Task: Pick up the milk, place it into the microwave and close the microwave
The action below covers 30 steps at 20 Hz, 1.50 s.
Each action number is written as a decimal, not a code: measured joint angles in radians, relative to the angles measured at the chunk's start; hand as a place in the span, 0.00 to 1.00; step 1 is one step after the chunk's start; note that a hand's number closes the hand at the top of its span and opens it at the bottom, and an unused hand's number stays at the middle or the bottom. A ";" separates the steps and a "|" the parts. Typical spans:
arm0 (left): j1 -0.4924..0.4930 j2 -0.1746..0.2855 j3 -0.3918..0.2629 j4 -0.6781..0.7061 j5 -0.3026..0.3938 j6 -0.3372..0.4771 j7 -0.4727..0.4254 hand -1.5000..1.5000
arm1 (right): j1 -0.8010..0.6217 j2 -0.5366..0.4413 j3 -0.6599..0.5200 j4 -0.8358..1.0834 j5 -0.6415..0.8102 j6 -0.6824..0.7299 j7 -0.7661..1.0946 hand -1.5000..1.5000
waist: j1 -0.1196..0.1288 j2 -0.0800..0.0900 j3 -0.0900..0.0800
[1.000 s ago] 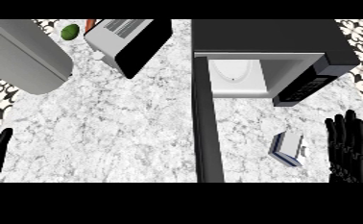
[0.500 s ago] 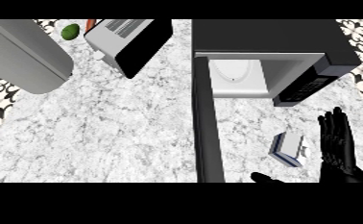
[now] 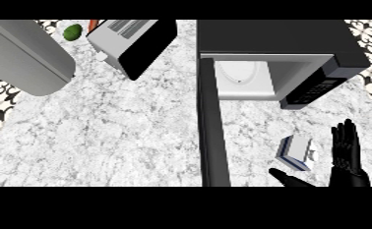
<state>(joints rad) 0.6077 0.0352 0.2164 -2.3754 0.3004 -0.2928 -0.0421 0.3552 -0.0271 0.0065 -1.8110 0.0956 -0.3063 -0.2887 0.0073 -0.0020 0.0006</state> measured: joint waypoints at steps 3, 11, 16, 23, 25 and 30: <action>0.002 -0.002 0.033 0.005 0.012 -0.017 -0.009 0.00 | 0.018 0.000 -0.036 0.076 -0.030 0.011 -0.078 0.00 | -0.001 0.000 0.000; 0.031 -0.017 0.048 0.009 0.031 -0.065 -0.027 0.00 | -0.003 -0.006 -0.110 0.282 -0.094 0.070 -0.241 0.00 | 0.000 0.000 0.000; 0.036 -0.023 0.036 0.008 0.030 -0.060 -0.033 0.00 | -0.070 -0.022 -0.150 0.430 -0.114 0.103 -0.320 0.00 | 0.001 0.001 0.000; 0.053 -0.017 0.069 0.010 0.048 -0.085 -0.038 0.00 | -0.170 -0.046 -0.214 0.675 -0.122 0.119 -0.466 0.00 | 0.003 0.001 0.000; 0.047 -0.016 0.080 0.009 0.052 -0.088 -0.025 0.00 | -0.210 -0.063 -0.235 0.729 -0.129 0.121 -0.483 0.00 | 0.003 0.001 0.000; 0.033 -0.013 0.099 0.021 0.073 -0.092 -0.020 0.00 | -0.303 -0.085 -0.275 0.916 -0.127 0.119 -0.586 0.00 | 0.004 0.002 0.001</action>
<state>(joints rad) 0.6402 0.0219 0.3155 -2.3549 0.3738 -0.3844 -0.0616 0.0520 -0.1120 -0.2690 -0.8947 -0.0318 -0.1876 -0.8742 0.0114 -0.0002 0.0012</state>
